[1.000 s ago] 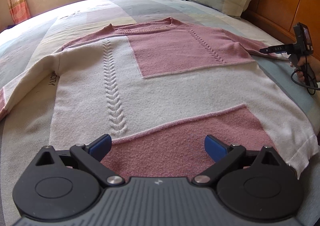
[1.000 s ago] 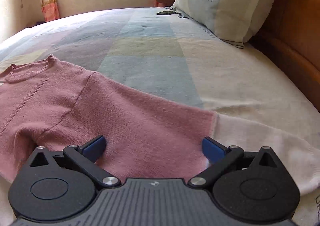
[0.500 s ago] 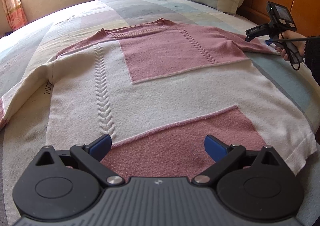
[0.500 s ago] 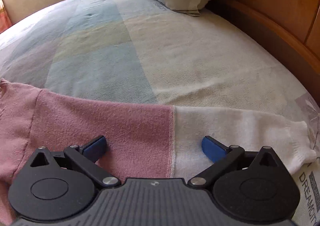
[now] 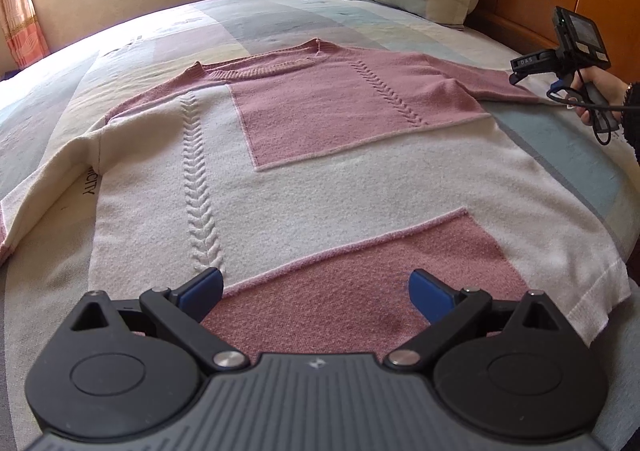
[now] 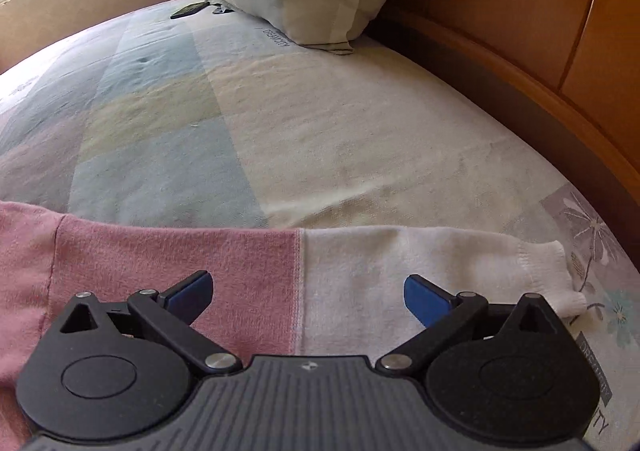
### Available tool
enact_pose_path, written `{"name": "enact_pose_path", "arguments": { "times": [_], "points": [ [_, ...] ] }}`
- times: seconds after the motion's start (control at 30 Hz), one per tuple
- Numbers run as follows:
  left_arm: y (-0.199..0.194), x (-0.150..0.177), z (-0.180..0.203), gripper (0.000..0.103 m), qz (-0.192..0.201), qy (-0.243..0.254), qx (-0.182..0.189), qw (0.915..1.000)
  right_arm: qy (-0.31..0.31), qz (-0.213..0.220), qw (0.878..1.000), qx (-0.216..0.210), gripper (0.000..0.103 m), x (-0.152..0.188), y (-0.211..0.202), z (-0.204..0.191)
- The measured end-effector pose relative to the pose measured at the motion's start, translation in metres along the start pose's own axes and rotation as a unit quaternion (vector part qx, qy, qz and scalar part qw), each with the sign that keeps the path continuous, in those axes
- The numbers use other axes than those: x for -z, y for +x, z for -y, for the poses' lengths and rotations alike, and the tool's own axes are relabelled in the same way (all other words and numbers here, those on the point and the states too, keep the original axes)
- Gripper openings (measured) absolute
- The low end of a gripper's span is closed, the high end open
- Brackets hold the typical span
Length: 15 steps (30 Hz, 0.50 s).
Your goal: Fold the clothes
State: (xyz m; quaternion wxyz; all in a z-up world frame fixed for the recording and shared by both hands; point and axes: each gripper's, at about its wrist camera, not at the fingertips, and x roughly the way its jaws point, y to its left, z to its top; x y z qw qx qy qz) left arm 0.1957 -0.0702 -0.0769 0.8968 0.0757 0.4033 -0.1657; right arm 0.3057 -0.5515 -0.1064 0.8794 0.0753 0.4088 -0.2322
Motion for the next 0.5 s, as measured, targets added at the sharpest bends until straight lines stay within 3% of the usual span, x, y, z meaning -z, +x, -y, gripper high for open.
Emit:
{"name": "enact_pose_path", "arguments": {
  "times": [0.13, 0.23, 0.3, 0.43, 0.5],
  "points": [
    [0.0, 0.0, 0.0, 0.099, -0.002, -0.004, -0.002, 1.0, 0.079, 0.035, 0.996, -0.01, 0.103, 0.011, 0.011, 0.077],
    [0.001, -0.001, 0.002, 0.099, 0.0, -0.004, -0.004, 1.0, 0.124, 0.018, 0.992, -0.016, 0.103, 0.003, 0.004, 0.1],
    [0.0, -0.003, 0.004, 0.099, 0.001, -0.002, -0.006, 1.0, 0.104, 0.019, 0.994, -0.009, 0.103, -0.001, -0.008, 0.083],
    [-0.006, -0.004, 0.007, 0.099, 0.005, 0.004, -0.006, 1.0, 0.026, 0.014, 0.995, -0.094, 0.103, -0.005, -0.023, 0.017],
    [-0.008, -0.004, 0.007, 0.099, 0.005, 0.004, -0.008, 0.9999, -0.007, 0.017, 0.993, -0.115, 0.103, -0.007, -0.022, -0.019]
  ]
}}
